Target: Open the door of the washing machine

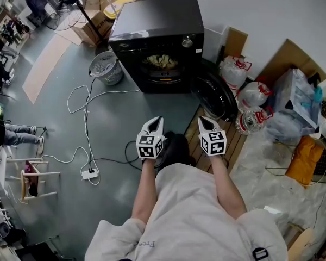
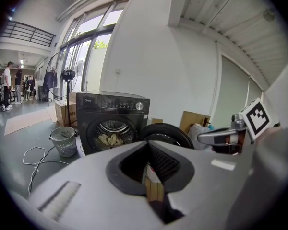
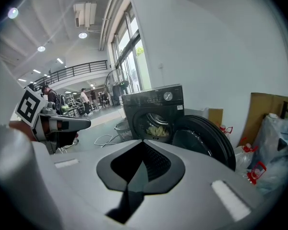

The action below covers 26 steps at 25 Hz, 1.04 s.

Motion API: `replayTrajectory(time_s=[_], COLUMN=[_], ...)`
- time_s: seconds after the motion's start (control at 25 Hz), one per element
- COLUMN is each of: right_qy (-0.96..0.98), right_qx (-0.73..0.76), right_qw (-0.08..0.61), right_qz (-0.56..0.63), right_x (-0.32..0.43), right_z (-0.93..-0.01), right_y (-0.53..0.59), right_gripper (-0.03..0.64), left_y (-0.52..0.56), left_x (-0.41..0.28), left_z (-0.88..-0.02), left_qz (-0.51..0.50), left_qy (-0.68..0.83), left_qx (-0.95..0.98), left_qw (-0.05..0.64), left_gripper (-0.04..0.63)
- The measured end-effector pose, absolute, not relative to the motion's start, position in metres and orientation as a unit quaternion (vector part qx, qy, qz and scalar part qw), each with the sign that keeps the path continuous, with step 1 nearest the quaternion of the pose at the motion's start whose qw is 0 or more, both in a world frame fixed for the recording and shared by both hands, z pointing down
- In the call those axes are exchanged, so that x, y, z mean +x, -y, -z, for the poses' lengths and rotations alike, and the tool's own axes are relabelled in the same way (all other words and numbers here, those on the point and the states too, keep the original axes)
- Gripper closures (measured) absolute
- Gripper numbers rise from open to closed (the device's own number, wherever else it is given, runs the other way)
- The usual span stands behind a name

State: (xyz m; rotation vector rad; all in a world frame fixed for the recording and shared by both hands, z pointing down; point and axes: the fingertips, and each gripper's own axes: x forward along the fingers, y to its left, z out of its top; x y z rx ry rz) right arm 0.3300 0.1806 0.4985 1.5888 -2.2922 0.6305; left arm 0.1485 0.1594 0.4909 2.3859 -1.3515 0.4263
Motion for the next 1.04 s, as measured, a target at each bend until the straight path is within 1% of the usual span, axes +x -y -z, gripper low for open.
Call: replayTrajectory(time_s=[0.36,0.68,1.04], right_qy=[0.796,0.804,0.81], right_qx=[0.547,0.533,0.524], right_qw=[0.135,0.132,0.132], right_qz=[-0.221,-0.228,-0.23], right_x=[0.334,0.325,0.322], right_z=[-0.495,-0.496,-0.491], right_y=[-0.188,-0.192,-0.193], right_gripper=[0.617,0.617,0.617], left_y=[-0.16,-0.159,-0.161], left_x=[0.154,0.139,0.138], left_z=[-0.486,-0.481,-0.478], left_qz=[-0.155,-0.148,-0.143], left_qy=[0.473,0.49,0.495], left_qx=[0.849,0.841,0.838], left_qw=[0.176,0.176,0.182], left_gripper=[0.537,0.537,0.537])
